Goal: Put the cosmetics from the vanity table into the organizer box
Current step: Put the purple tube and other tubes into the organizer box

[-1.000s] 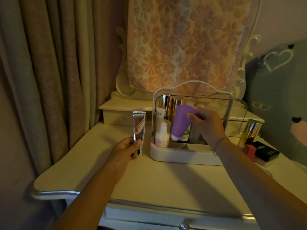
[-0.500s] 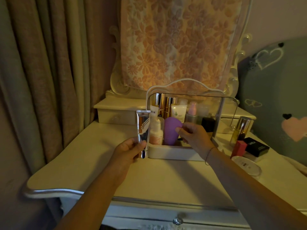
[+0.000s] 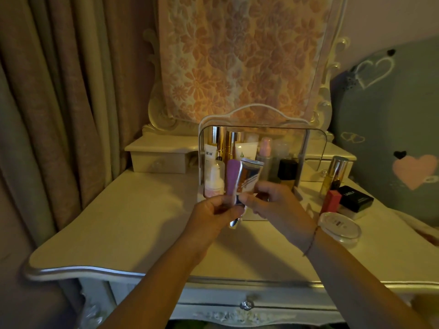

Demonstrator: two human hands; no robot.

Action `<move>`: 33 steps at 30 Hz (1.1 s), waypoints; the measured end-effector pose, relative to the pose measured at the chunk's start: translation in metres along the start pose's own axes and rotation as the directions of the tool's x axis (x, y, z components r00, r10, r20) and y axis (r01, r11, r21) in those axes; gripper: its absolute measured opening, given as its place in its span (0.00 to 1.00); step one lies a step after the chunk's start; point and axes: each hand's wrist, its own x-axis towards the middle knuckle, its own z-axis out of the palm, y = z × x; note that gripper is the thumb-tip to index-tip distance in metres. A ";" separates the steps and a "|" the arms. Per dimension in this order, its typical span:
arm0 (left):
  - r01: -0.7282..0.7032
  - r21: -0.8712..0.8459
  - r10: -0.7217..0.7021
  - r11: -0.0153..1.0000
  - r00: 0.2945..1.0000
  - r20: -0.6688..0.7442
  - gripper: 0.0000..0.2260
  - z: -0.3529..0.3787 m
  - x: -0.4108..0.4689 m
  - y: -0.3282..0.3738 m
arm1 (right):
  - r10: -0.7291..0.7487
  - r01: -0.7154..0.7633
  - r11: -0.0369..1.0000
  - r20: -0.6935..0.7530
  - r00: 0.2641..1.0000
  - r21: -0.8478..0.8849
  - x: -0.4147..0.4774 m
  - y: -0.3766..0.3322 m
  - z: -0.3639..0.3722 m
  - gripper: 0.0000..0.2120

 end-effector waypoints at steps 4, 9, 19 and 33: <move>-0.079 0.074 0.085 0.994 0.993 -0.082 0.09 0.015 0.001 0.011 | 0.040 -0.044 0.998 -0.074 0.996 -0.043 0.004 -0.002 -0.016 0.06; -0.143 0.326 0.295 0.934 0.824 -0.483 0.08 -0.006 0.006 0.015 | -0.048 -0.024 0.974 -0.307 0.951 -0.227 0.033 -0.006 -0.049 0.10; 0.091 0.257 -0.015 0.962 0.959 -0.282 0.31 -0.034 0.034 -0.022 | -0.002 -0.058 0.963 -0.222 0.975 -0.263 0.105 0.022 -0.020 0.09; 0.073 0.300 0.004 0.951 0.969 -0.248 0.30 -0.040 0.033 -0.024 | 0.102 -0.131 0.907 -0.093 0.990 -0.401 0.116 0.032 -0.005 0.07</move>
